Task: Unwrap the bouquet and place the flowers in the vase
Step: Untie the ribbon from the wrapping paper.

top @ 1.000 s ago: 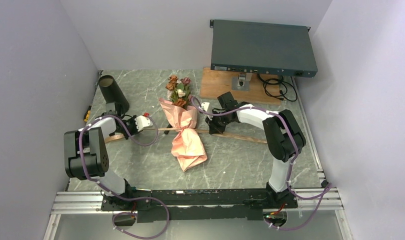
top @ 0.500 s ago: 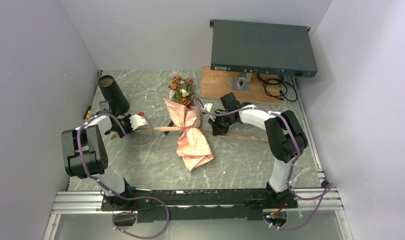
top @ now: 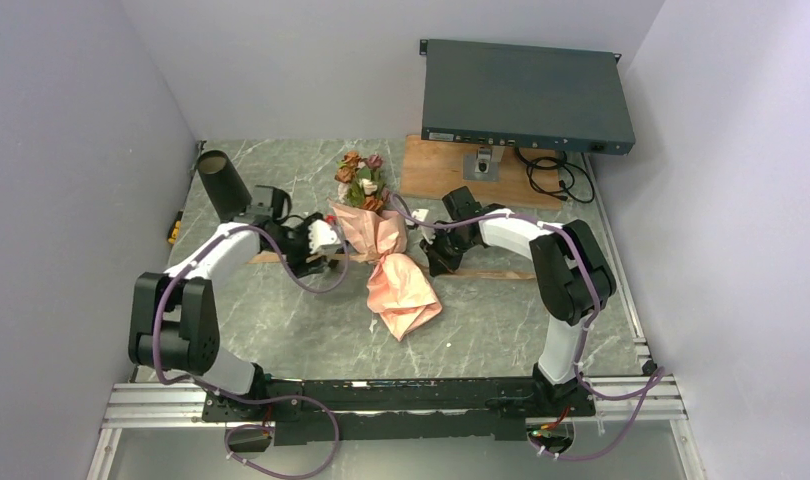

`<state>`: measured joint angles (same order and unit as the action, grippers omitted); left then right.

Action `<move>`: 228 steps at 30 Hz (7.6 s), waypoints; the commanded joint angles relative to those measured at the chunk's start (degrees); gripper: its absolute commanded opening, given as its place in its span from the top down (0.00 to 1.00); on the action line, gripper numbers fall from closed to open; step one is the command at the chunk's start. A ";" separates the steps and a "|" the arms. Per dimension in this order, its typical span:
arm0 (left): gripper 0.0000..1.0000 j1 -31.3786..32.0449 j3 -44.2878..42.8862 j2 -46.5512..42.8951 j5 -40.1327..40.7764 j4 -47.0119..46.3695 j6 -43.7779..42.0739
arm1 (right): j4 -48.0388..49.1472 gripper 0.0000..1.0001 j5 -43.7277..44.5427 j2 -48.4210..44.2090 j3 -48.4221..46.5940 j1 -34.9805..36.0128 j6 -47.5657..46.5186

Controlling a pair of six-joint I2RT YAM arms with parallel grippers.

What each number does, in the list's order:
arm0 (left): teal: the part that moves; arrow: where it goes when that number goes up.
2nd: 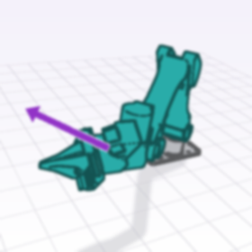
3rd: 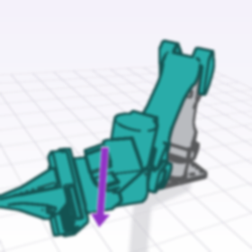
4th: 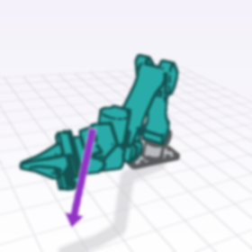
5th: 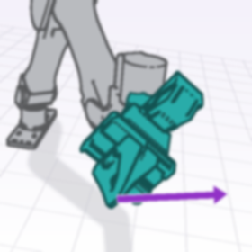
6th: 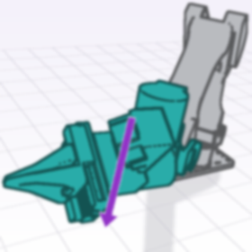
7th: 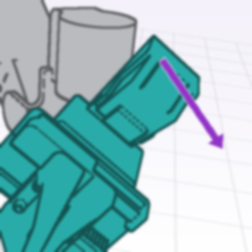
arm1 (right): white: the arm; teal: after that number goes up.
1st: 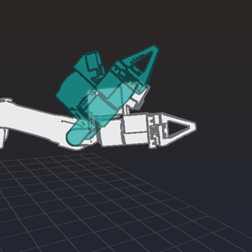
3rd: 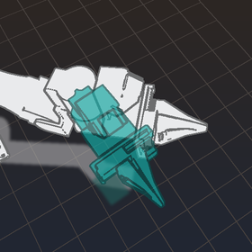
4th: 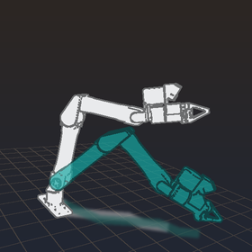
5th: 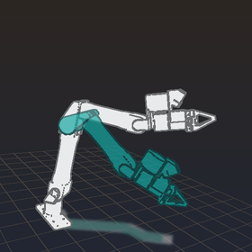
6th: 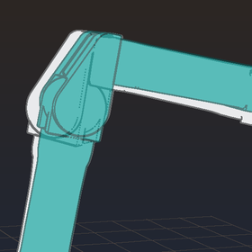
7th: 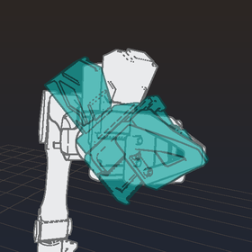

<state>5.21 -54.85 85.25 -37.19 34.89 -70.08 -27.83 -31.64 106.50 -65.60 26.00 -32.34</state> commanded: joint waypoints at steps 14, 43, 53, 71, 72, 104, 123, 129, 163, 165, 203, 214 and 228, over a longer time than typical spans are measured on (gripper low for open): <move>0.68 12.28 -4.70 12.56 2.01 -13.29 14.29 | -0.33 1.00 -0.62 -0.55 -1.98 0.63 1.82; 1.00 -5.10 0.00 10.97 10.12 -7.59 3.52 | -7.19 1.00 6.15 -3.95 6.32 -9.01 -12.04; 1.00 -3.50 -3.95 9.24 3.09 -1.98 3.55 | -11.50 0.93 -2.30 -4.18 1.34 -9.07 -9.17; 0.44 2.06 -1.16 -3.64 -4.41 -2.81 10.71 | -1.32 0.41 -15.07 -1.18 -18.25 1.04 17.89; 0.43 2.68 -0.74 -3.91 -4.56 -2.33 10.24 | -0.13 0.44 -15.39 -0.47 -19.33 1.92 19.15; 1.00 9.32 -0.09 -1.36 0.51 -11.75 16.86 | 11.48 1.00 -2.88 22.75 -30.06 10.74 27.27; 1.00 17.55 -5.47 -5.23 -4.70 -12.31 28.28 | 5.72 1.00 0.80 25.88 -30.81 11.00 21.97; 1.00 14.12 -0.92 -8.18 -3.90 -6.40 22.11 | 3.89 1.00 1.73 25.77 -30.86 10.92 19.93; 0.42 6.13 3.97 -12.43 -8.61 -0.56 -7.74 | 11.50 0.53 -13.40 15.25 -30.55 11.98 31.17; 0.42 6.19 3.14 -13.14 -9.53 1.87 -8.93 | 12.07 0.53 -12.42 17.50 -31.77 12.37 31.30; 0.53 11.63 0.05 -4.36 -9.83 13.65 -13.58 | 3.95 0.86 0.44 26.66 -30.25 13.02 23.95; 0.61 14.92 -5.45 9.07 -3.84 0.51 -3.90 | 4.92 0.87 0.59 27.11 -29.69 13.01 24.59; 0.93 9.93 0.85 14.28 2.21 18.70 -25.50 | 3.07 0.90 3.32 29.73 -31.69 11.79 24.52</move>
<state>16.78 -58.22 98.00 -40.93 41.41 -88.49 -19.88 -36.58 132.11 -98.21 39.57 -5.74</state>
